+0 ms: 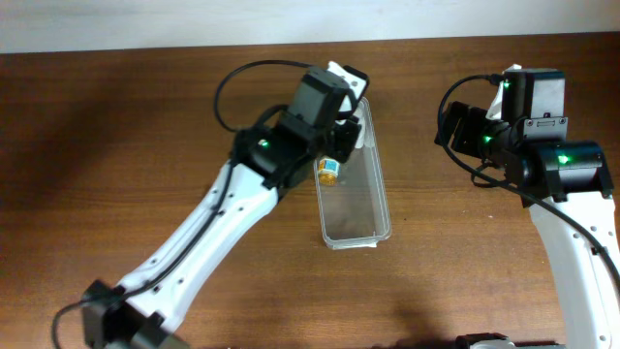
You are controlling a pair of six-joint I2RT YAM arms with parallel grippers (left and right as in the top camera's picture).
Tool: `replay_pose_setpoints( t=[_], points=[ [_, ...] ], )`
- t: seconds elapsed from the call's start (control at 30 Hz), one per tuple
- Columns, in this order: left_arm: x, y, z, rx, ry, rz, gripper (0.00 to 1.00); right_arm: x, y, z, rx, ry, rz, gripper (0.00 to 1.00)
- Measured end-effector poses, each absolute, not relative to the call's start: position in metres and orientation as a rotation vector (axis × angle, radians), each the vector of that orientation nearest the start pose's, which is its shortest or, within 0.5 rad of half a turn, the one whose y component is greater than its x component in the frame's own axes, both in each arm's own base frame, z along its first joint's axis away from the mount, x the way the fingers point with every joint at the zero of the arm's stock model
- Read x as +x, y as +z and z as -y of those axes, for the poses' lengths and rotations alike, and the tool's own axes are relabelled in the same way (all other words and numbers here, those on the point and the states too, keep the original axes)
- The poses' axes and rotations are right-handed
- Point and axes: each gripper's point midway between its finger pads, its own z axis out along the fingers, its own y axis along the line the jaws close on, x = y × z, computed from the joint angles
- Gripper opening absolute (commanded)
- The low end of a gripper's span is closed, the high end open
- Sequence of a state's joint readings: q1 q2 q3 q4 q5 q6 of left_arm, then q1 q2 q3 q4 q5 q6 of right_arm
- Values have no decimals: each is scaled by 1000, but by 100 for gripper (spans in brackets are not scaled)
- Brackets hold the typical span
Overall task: Pack container
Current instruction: 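Carry the orange tube to the container and lower it inside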
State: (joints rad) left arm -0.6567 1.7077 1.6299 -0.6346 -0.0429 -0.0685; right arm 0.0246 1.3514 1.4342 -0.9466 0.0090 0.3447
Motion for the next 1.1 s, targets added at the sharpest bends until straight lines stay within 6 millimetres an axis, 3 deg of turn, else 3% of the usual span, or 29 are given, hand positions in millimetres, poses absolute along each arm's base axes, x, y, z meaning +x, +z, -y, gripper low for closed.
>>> replay_pose_setpoints(
  t=[0.13, 0.27, 0.37, 0.53, 0.73, 0.87, 1.1],
  points=[
    [406, 226, 308, 662, -316, -2236, 13, 361, 264, -7, 393, 155, -2409, 98],
    [419, 182, 317, 680, -283, -2296, 13, 361, 264, -7, 392, 154, -2409, 98],
    [424, 166, 321, 684, -274, -2311, 14, 361, 264, -7, 392, 154, -2409, 98],
    [433, 161, 327, 704, -266, -2277, 13, 361, 264, -7, 393, 154, -2409, 98],
    [438, 140, 323, 733, -197, -2296, 14, 361, 264, -7, 392, 154, -2409, 98],
    [445, 141, 318, 729, -134, -2273, 15, 361, 264, -7, 392, 154, -2409, 98],
    [448, 134, 318, 741, -112, -2275, 39, 361, 264, -7, 392, 154, -2409, 98]
  ],
)
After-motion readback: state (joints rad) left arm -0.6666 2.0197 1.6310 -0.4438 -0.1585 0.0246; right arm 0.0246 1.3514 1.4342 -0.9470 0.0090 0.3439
